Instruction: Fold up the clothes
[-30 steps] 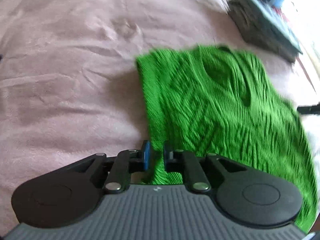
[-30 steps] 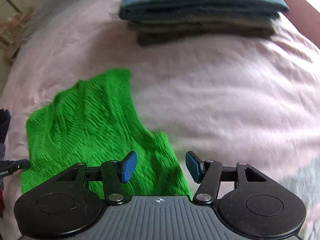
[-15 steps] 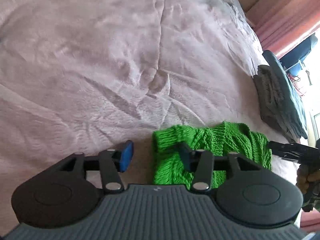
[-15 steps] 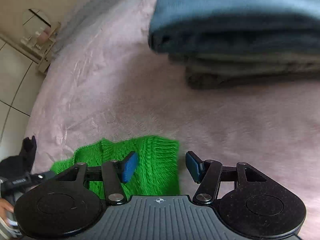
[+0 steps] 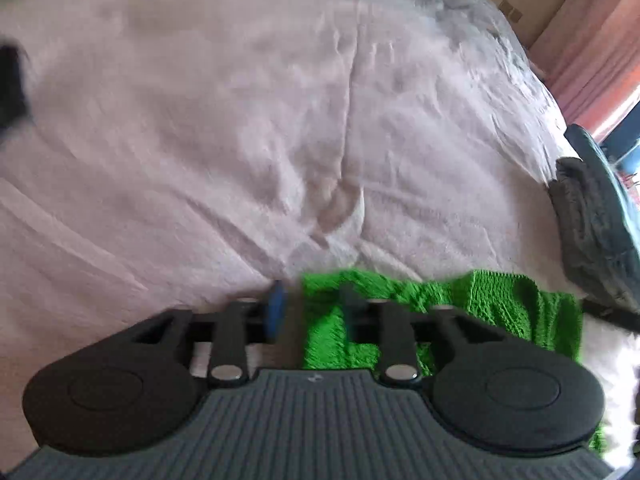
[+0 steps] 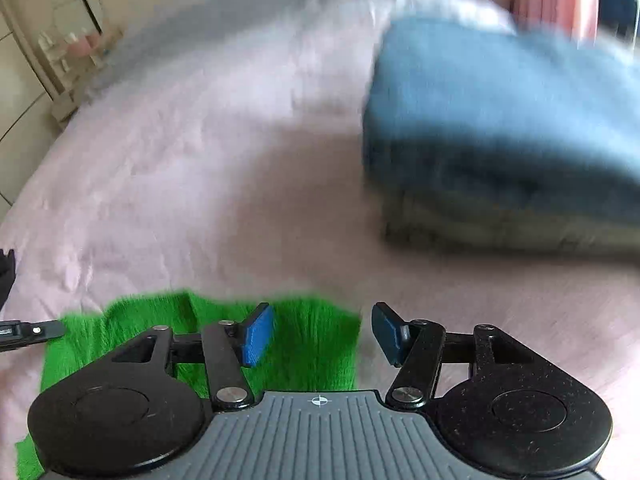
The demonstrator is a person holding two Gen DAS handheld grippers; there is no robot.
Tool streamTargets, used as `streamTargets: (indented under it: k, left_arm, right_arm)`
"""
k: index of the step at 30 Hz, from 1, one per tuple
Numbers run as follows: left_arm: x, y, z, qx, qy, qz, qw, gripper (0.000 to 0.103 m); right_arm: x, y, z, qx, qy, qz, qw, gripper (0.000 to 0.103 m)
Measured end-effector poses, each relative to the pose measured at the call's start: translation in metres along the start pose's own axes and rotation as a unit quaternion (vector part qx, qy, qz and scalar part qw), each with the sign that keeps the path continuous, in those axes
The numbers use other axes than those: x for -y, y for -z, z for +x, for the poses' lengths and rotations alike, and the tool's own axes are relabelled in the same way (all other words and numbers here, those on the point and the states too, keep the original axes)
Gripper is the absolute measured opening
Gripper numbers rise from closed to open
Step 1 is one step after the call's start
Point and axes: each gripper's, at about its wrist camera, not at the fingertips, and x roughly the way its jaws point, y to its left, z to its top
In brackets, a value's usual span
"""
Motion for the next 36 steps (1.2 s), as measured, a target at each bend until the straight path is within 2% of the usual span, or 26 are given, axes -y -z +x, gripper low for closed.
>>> streamTargets:
  k: [1, 2, 3, 4, 5, 6, 8, 10, 14, 15, 17, 20, 23, 26, 30, 32, 36]
  left_arm:
    - [0.002, 0.003, -0.011, 0.012, -0.001, -0.001, 0.9999, 0.032]
    - [0.004, 0.007, -0.019, 0.016, 0.004, -0.003, 0.9999, 0.031]
    - [0.007, 0.011, -0.024, 0.012, 0.014, -0.005, 0.9998, 0.026]
    - [0.011, 0.016, -0.027, 0.003, 0.027, -0.001, 0.9996, 0.022]
    - [0.015, 0.022, -0.026, -0.011, 0.04, 0.006, 0.9991, 0.012]
    - [0.021, 0.027, -0.023, -0.024, 0.05, 0.017, 0.9983, 0.008]
    - [0.033, 0.036, -0.011, -0.043, 0.058, 0.043, 0.9965, 0.008]
    - [0.041, 0.038, 0.008, -0.051, 0.052, 0.06, 0.9955, 0.008]
    - [0.048, 0.015, 0.043, -0.039, 0.031, 0.076, 0.9959, 0.007]
    - [0.051, 0.007, 0.049, -0.037, 0.025, 0.078, 0.9959, 0.006]
    - [0.055, -0.007, 0.046, -0.022, 0.022, 0.081, 0.9963, 0.007]
    - [0.054, -0.018, 0.031, 0.001, 0.023, 0.074, 0.997, 0.014]
    - [0.05, -0.011, 0.008, 0.001, 0.051, 0.047, 0.9976, 0.014]
    - [0.061, 0.02, -0.019, -0.023, 0.08, 0.069, 0.9941, 0.014]
    - [0.083, 0.088, -0.04, -0.081, 0.101, 0.115, 0.9848, 0.014]
    - [0.087, 0.128, -0.05, -0.107, 0.083, 0.132, 0.9819, 0.014]
    - [0.08, 0.19, -0.093, -0.115, 0.053, 0.139, 0.9821, 0.014]
  right_arm:
    - [-0.007, 0.002, -0.008, 0.0, -0.016, -0.014, 1.0, 0.058]
    - [-0.014, 0.005, -0.017, -0.001, -0.032, -0.029, 0.999, 0.052]
    - [-0.024, 0.01, -0.016, -0.02, -0.055, -0.04, 0.997, 0.036]
    - [-0.035, 0.016, -0.015, -0.041, -0.078, -0.051, 0.995, 0.031]
    - [-0.048, 0.024, -0.009, -0.058, -0.093, -0.07, 0.992, 0.03]
    - [-0.062, 0.033, -0.003, -0.074, -0.107, -0.089, 0.987, 0.029]
    - [-0.083, 0.045, 0.012, -0.089, -0.115, -0.126, 0.981, 0.029]
    - [-0.095, 0.046, 0.035, -0.104, -0.115, -0.135, 0.979, 0.029]
    - [-0.102, 0.03, 0.083, -0.091, -0.06, -0.162, 0.981, 0.028]
    - [-0.101, 0.02, 0.084, -0.083, -0.058, -0.152, 0.983, 0.028]
    - [-0.099, 0.0, 0.086, -0.068, -0.056, -0.131, 0.987, 0.029]
    - [-0.088, -0.017, 0.058, -0.04, -0.065, -0.102, 0.992, 0.029]
    - [-0.075, 0.003, 0.026, -0.054, -0.05, -0.086, 0.994, 0.029]
    - [-0.062, 0.023, -0.006, -0.067, -0.035, -0.07, 0.995, 0.029]
    - [-0.059, 0.098, -0.032, -0.14, -0.018, -0.067, 0.988, 0.029]
    - [-0.059, 0.129, -0.056, -0.159, -0.019, -0.078, 0.984, 0.029]
    - [-0.06, 0.19, -0.103, -0.195, -0.021, -0.101, 0.975, 0.029]
